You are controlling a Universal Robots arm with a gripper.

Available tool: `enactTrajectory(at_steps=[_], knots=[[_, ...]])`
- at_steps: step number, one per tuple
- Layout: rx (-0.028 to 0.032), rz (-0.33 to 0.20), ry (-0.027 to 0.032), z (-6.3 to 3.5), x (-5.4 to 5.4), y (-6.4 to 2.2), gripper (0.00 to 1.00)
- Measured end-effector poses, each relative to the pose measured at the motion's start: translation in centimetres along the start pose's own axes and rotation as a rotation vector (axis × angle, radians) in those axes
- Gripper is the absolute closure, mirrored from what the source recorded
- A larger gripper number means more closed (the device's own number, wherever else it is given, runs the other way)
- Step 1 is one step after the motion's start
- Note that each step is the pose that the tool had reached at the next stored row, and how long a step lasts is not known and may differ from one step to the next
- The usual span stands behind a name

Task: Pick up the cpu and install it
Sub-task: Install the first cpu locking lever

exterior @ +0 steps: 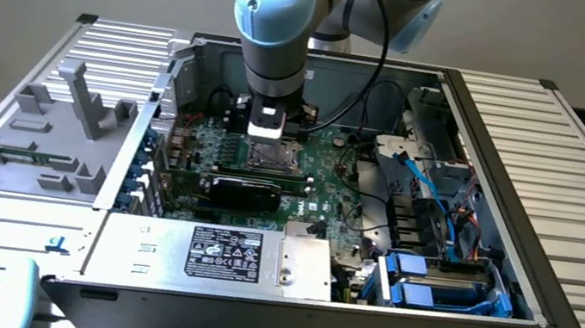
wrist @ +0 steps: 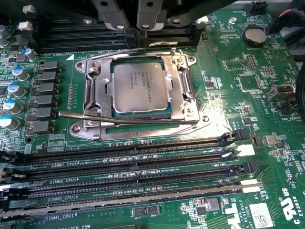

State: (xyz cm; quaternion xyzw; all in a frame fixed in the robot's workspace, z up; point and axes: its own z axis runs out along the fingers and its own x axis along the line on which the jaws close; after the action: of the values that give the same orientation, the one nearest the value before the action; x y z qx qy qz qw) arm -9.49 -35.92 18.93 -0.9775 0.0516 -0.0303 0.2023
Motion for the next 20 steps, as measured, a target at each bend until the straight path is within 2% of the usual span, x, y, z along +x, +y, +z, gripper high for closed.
enactTrajectory(at_steps=[20], knots=[[-0.0001, 0.001, -0.0007, 0.03, 0.21, -0.02, 0.88]])
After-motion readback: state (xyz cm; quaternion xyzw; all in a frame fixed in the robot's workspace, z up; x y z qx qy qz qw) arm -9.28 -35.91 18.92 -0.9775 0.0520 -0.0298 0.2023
